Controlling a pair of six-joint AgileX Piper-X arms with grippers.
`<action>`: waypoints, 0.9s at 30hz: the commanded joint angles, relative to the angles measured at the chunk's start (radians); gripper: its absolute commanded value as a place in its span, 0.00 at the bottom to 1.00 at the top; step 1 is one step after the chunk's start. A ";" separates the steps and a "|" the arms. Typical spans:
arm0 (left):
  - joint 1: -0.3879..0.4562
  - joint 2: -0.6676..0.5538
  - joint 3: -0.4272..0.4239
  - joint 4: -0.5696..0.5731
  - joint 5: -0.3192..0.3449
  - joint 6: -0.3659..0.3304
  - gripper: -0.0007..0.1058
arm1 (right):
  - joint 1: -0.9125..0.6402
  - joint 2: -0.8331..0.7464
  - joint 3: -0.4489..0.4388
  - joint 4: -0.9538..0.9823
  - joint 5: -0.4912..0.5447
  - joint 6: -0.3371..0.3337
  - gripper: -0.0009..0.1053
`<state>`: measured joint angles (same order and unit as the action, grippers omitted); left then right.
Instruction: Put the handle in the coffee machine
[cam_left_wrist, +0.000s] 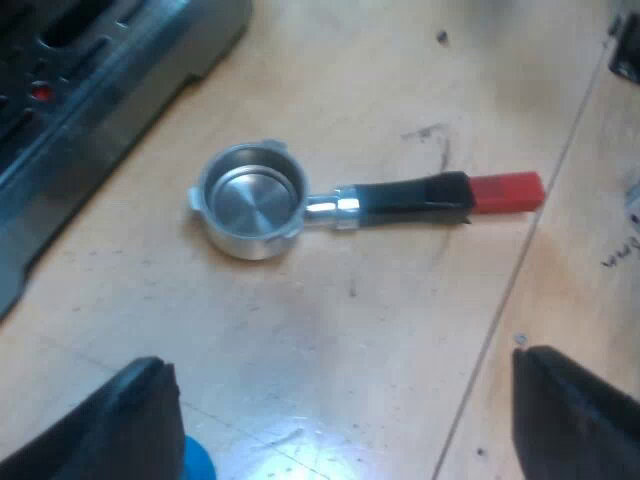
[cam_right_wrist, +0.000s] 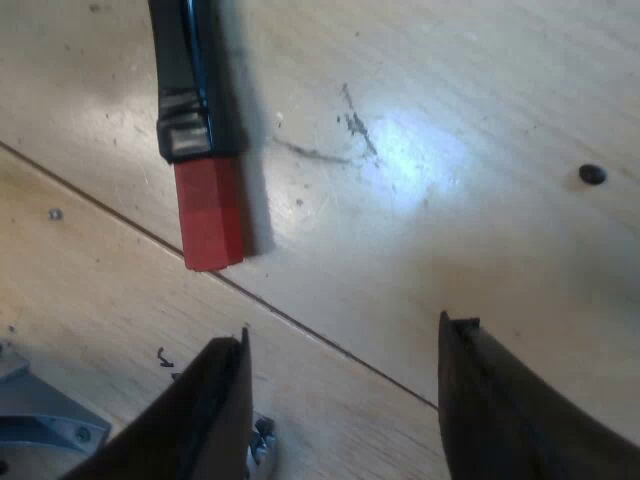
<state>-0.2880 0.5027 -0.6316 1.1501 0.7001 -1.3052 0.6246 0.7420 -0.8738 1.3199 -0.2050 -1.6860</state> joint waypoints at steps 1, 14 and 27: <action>-0.073 0.046 -0.007 -0.003 0.009 0.002 0.67 | 0.093 0.046 -0.013 -0.007 0.107 0.130 0.37; -0.116 0.160 -0.007 -0.056 0.009 0.010 0.67 | 0.306 0.295 -0.006 -0.114 0.168 0.318 0.01; -0.116 0.164 -0.007 -0.056 0.009 0.010 0.67 | 0.336 0.562 -0.006 -0.237 0.180 0.318 0.01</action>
<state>-0.3974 0.6698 -0.6322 1.0980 0.7038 -1.2968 0.9587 1.2963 -0.8764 1.0894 -0.0299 -1.3599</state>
